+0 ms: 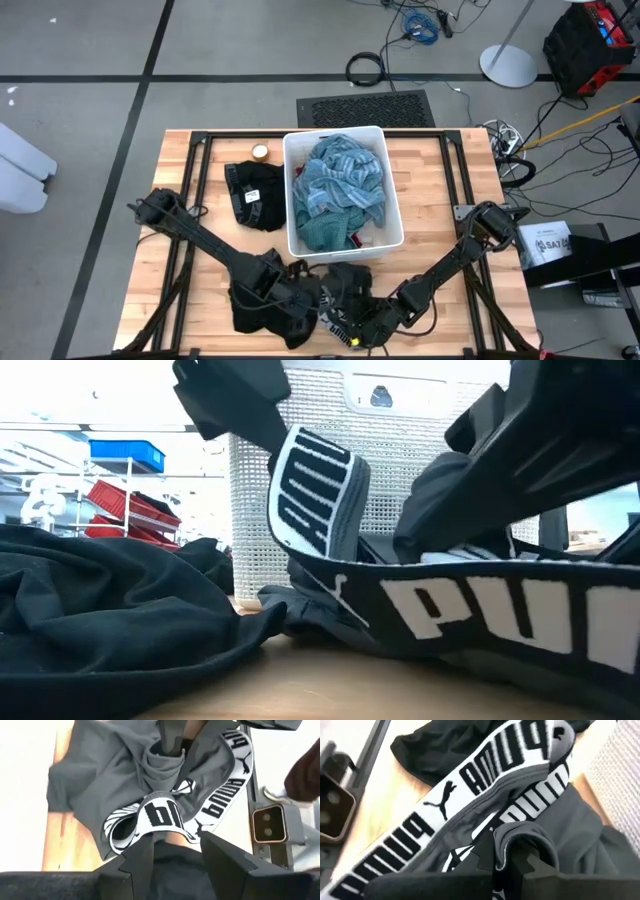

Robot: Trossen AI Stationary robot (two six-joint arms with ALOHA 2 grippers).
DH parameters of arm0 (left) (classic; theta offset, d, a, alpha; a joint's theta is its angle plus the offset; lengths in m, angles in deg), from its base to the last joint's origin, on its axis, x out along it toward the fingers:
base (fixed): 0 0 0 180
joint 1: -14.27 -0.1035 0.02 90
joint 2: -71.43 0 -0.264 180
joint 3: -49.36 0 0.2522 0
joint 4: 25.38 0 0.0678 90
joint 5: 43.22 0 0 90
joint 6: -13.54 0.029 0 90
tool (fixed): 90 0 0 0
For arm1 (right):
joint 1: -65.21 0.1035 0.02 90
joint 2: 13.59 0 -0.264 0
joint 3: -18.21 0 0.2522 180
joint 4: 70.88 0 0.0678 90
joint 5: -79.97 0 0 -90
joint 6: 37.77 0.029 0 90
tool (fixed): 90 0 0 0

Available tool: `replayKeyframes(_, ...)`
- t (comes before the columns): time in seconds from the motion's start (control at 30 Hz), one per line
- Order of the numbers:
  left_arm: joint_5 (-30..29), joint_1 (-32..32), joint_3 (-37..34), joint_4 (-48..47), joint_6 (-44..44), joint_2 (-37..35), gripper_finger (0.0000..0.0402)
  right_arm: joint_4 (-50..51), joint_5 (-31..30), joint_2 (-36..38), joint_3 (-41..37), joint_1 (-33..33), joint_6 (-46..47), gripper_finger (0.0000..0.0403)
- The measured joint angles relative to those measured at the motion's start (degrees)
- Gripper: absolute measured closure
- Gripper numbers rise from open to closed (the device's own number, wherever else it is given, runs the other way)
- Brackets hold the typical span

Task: Sort clothes
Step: Put gray boxer into the laundry bin

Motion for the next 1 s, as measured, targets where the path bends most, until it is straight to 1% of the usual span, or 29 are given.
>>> replayKeyframes(0.1,-1.8,0.8,-0.1,1.2,0.1,0.0,0.0229,-0.6,1.3,0.1,0.0,-0.2,2.0,0.0392)
replayKeyframes(0.17,-2.0,0.8,-0.7,2.8,0.0,0.0,0.0229,-1.1,2.5,-0.3,0.0,-0.5,1.6,0.0375)
replayKeyframes(0.23,-2.3,0.8,-1.3,3.4,0.0,0.1,0.0229,-1.0,2.9,-0.5,0.0,-0.6,0.2,0.0348)
replayKeyframes(0.4,-2.4,0.8,-1.4,3.7,0.0,0.2,0.0229,-7.1,3.0,-0.6,0.0,-2.1,-2.6,0.0256)
replayKeyframes(0.57,-2.4,0.8,-1.4,3.5,0.0,0.2,0.0229,-9.8,3.0,-0.6,0.0,-3.9,-2.1,0.0155)
replayKeyframes(0.63,-2.4,0.8,-1.4,3.5,0.0,0.2,0.0229,-10.0,2.9,-1.1,0.0,-4.5,-1.2,0.0123)
replayKeyframes(0.7,-2.6,0.8,-1.4,3.6,0.0,0.2,0.0229,-10.1,2.9,-2.2,0.0,-5.4,-0.5,0.0100)
replayKeyframes(0.8,-2.6,0.6,-1.4,3.7,0.0,0.2,0.0229,-11.0,2.7,-4.7,0.0,-7.0,1.8,0.0081)
replayKeyframes(0.9,-2.6,0.5,-1.4,4.0,0.0,0.2,0.0229,-12.3,3.4,-9.1,0.3,-8.6,3.9,0.0079)
replayKeyframes(0.97,-2.5,0.6,-1.4,3.3,0.0,0.0,0.0229,-13.4,7.7,-11.8,0.5,-9.3,6.4,0.0084)
replayKeyframes(1.0,-2.4,0.7,-1.4,2.6,0.0,-0.1,0.0229,-14.9,8.6,-13.0,0.8,-9.5,7.3,0.0088)
